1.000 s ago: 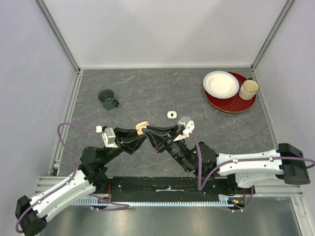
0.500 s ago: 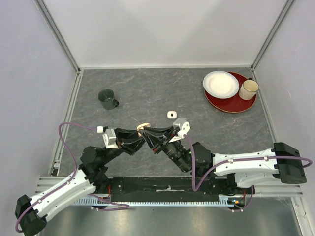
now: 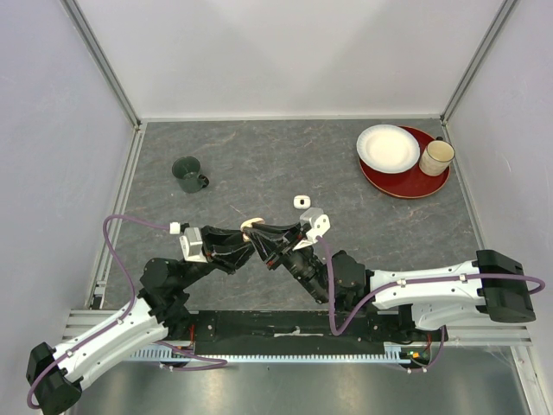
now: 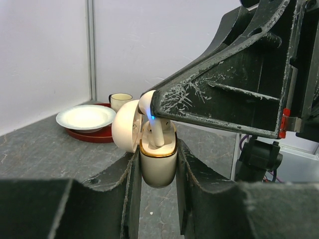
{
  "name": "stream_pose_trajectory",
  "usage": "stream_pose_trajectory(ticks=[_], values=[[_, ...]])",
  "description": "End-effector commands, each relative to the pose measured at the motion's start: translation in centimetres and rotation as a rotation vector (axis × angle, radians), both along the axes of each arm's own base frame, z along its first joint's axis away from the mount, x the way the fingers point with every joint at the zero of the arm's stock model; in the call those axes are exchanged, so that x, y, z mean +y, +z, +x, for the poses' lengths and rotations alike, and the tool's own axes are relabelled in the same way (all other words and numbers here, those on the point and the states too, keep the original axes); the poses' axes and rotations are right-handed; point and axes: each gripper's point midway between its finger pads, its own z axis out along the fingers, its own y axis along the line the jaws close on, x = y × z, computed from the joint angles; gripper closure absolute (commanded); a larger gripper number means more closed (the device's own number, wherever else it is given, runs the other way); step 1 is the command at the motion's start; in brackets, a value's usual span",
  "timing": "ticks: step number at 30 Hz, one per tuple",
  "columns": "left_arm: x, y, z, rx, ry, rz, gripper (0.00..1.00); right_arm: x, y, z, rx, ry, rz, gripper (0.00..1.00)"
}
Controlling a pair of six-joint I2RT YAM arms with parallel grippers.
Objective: Insert the wireless bluetooth earbuds into the charging case
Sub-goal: Place the earbud in the charging case.
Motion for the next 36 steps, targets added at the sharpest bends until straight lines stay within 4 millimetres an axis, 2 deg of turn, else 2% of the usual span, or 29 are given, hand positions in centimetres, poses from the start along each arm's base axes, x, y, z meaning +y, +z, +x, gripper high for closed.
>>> stream_pose_trajectory(ticks=[1, 9, 13, 25, 36], values=[[0.5, 3.2, -1.1, -0.056, -0.030, -0.081, 0.98, 0.0, 1.0, 0.3, -0.002, -0.030, 0.001, 1.00], [0.6, 3.6, -0.9, -0.062, -0.021, -0.091, 0.98, 0.5, 0.4, 0.1, 0.003, -0.017, -0.020, 1.00], [0.7, 4.0, -0.9, -0.068, -0.014, -0.103, 0.98, 0.8, -0.3, 0.2, 0.007, -0.036, -0.087, 1.00], [1.5, 4.5, -0.3, -0.068, 0.039, -0.136, 0.98, -0.5, -1.9, 0.3, 0.003, -0.095, -0.180, 1.00], [1.6, 4.4, -0.3, -0.061, 0.038, -0.138, 0.98, -0.8, -1.9, 0.3, 0.009, -0.095, -0.195, 1.00]])
